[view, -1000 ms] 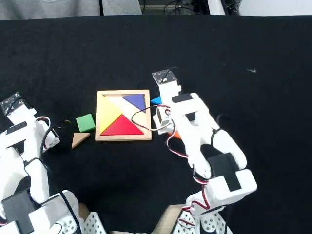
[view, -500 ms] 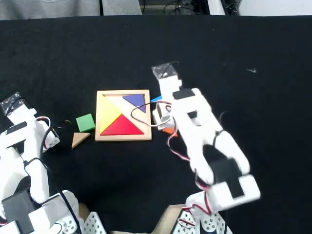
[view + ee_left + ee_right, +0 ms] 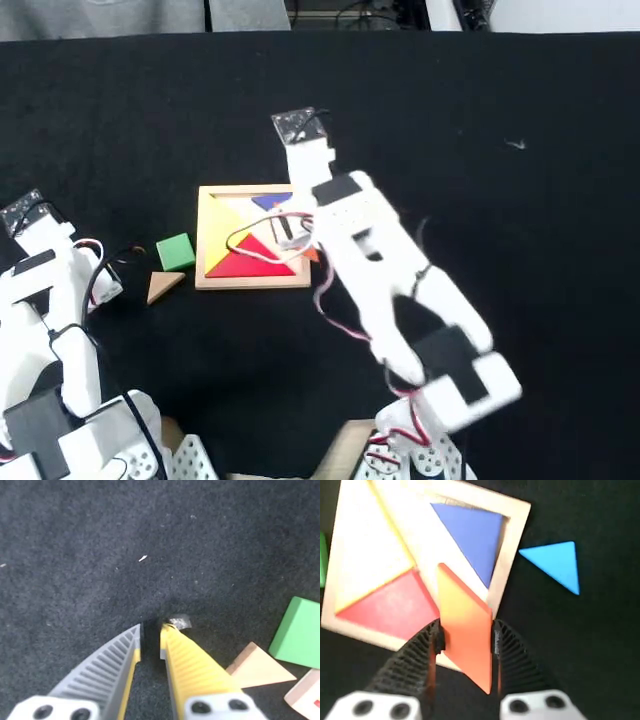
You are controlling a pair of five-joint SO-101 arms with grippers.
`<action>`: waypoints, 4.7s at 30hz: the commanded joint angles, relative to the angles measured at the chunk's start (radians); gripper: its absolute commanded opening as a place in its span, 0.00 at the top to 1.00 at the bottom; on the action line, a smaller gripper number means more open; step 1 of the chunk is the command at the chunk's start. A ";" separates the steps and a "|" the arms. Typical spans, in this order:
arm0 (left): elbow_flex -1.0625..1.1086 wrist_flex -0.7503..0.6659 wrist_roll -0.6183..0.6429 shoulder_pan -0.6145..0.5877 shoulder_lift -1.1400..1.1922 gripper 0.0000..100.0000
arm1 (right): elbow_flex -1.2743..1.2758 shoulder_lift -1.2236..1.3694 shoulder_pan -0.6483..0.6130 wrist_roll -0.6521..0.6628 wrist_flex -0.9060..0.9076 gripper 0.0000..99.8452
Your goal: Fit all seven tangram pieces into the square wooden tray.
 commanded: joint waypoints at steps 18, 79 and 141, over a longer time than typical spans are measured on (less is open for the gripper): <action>-0.005 -0.012 -0.005 0.015 -0.035 0.92 | -0.196 0.225 -0.020 -0.256 0.035 0.98; -0.005 -0.012 -0.005 0.016 -0.035 0.92 | -0.806 0.533 -0.017 0.117 0.296 0.99; -0.564 0.144 0.133 0.334 0.451 0.88 | 0.222 -0.077 0.275 0.270 -0.288 0.99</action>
